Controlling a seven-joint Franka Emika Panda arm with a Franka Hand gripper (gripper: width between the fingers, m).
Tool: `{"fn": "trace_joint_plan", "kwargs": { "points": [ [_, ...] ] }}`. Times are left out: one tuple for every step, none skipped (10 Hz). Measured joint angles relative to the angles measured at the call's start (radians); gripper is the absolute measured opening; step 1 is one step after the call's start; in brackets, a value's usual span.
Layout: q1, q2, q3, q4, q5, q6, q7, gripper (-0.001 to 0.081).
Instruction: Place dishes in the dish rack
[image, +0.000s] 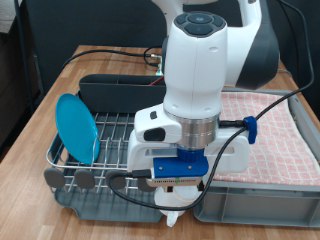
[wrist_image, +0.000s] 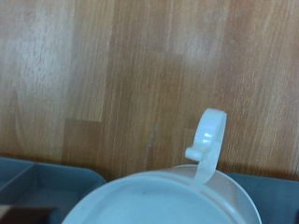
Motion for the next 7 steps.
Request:
{"fn": "trace_joint_plan", "kwargs": {
  "points": [
    [-0.008, 0.004, 0.007, 0.03, 0.0, -0.054, -0.013, 0.0534],
    [-0.013, 0.006, 0.01, 0.059, 0.0, -0.102, -0.021, 0.0684],
    [-0.016, 0.006, 0.011, 0.082, 0.0, -0.135, -0.022, 0.0684],
    [-0.016, 0.005, 0.01, 0.102, -0.002, -0.163, -0.022, 0.0777],
    [-0.016, 0.003, 0.01, 0.12, -0.003, -0.189, -0.022, 0.0777],
    [-0.016, -0.003, 0.009, 0.133, -0.003, -0.216, -0.022, 0.0797],
    [-0.013, -0.015, 0.008, 0.139, -0.005, -0.241, -0.022, 0.0797]
  ]
}}
